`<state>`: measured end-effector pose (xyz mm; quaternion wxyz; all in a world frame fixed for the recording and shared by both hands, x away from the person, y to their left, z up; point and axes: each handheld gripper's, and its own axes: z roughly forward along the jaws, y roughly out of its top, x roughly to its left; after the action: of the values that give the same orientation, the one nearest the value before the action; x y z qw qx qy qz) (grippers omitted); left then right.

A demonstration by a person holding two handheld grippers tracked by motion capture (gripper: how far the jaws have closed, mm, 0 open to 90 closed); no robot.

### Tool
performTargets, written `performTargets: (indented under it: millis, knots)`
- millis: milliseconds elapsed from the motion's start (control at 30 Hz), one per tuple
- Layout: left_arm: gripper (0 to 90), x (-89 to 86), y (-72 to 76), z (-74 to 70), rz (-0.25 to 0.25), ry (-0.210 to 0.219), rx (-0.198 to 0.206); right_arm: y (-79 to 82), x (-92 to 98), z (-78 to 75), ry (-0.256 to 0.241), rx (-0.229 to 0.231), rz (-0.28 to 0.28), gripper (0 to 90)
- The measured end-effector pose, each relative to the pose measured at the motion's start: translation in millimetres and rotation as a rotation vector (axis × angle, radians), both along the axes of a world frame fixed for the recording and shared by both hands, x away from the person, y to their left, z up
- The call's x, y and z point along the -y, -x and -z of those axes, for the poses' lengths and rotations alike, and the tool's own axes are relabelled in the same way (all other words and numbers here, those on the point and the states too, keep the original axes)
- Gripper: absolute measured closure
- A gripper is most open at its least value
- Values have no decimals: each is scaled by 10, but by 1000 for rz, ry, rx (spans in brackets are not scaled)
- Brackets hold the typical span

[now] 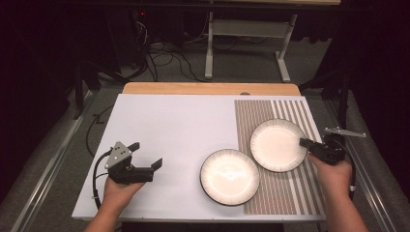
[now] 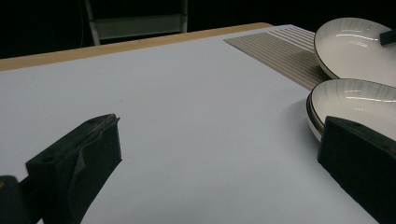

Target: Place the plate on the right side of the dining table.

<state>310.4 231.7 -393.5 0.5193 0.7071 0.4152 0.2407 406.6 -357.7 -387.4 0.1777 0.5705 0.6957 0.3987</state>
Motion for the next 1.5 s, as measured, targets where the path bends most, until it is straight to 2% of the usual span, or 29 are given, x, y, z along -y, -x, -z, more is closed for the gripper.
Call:
performTargets:
  millis: [267, 400, 800, 967, 1067, 1167, 1233, 1300, 1367, 1500]
  knots:
    - [3, -29, -11, 2, -9, 2, 4, -26, 28, 68, -20, -13, 22, 838]
    - [3, -50, -15, 3, -15, 3, 4, -43, 38, 93, -11, -20, 36, 838]
    - [3, -49, -30, 11, -12, -7, -2, -65, 87, 233, -28, -63, 78, 827]
    - [3, -46, -32, 15, -11, -13, -3, -54, 80, 271, -8, -63, 85, 812]
    - [3, -38, -29, 19, -11, -17, -6, -48, 85, 297, -13, -54, 89, 810]
    - [3, -35, -25, 19, -10, -22, -6, -47, 66, 293, 9, -49, 90, 797]
    - [2, -34, -22, 20, -10, -18, -8, -46, 60, 288, 23, -49, 88, 761]
    - [2, -36, -20, 20, -12, -17, -8, -41, 68, 268, 25, -37, 82, 658]
    - [2, -40, -19, 18, -13, -19, -7, -27, 74, 239, 32, -22, 82, 605]
    - [1, -48, -22, 17, -13, -17, -12, 19, 51, 153, 38, 34, 55, 461]
